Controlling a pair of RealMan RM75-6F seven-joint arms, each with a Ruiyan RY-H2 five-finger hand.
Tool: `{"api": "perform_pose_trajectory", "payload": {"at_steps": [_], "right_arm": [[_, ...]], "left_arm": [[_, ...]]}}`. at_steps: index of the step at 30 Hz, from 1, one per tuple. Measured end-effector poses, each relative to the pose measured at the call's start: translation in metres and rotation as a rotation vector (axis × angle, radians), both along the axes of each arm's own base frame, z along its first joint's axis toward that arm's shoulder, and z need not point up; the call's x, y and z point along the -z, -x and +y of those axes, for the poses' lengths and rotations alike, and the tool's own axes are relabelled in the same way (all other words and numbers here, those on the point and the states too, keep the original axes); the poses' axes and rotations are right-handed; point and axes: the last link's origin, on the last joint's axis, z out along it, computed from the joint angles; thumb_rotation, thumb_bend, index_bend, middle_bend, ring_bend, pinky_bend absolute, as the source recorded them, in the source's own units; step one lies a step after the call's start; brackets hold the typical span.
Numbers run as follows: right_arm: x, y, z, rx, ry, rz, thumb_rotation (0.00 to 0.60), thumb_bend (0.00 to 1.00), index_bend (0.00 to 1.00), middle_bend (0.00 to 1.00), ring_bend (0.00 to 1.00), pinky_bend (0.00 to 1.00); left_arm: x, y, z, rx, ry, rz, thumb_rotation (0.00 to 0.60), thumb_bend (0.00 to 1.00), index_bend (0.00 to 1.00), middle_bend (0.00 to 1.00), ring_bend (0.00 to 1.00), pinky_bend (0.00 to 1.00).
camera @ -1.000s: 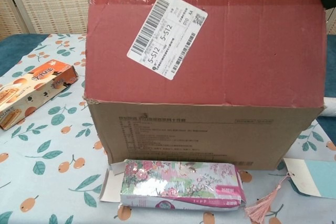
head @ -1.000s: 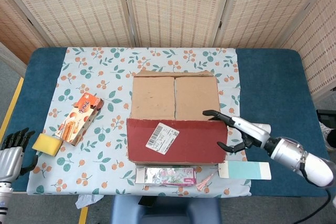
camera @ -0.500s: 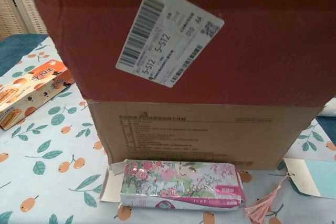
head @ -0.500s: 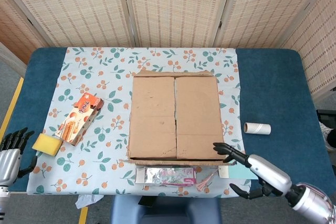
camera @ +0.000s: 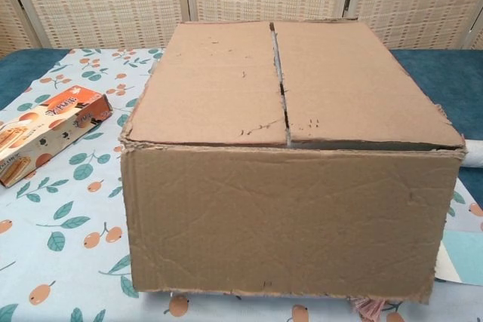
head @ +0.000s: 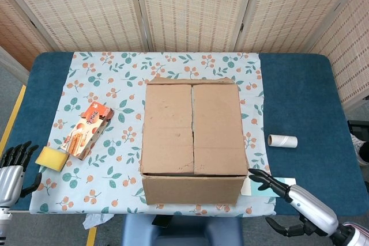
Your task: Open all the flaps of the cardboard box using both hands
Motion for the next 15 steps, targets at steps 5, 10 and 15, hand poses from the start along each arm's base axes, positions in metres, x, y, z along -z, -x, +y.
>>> {"api": "perform_pose_trajectory", "payload": {"at_steps": [5, 10, 15], "right_arm": [[0.008, -0.01, -0.017, -0.053, 0.083, 0.076, 0.6, 0.51, 0.04, 0.03, 0.07, 0.19], [0.022, -0.026, -0.039, -0.131, 0.2, 0.182, 0.6, 0.51, 0.18, 0.02, 0.02, 0.11], [0.039, -0.046, -0.06, -0.221, 0.298, 0.297, 0.6, 0.5, 0.33, 0.0, 0.0, 0.0]], "left_arm": [[0.0, 0.001, 0.001, -0.003, 0.002, -0.007, 0.6, 0.5, 0.14, 0.09, 0.01, 0.0], [-0.001, 0.001, 0.0, 0.0, 0.011, -0.024, 0.6, 0.5, 0.14, 0.09, 0.01, 0.0], [-0.003, 0.002, 0.0, 0.002, 0.017, -0.048, 0.6, 0.51, 0.14, 0.09, 0.01, 0.0]]}}
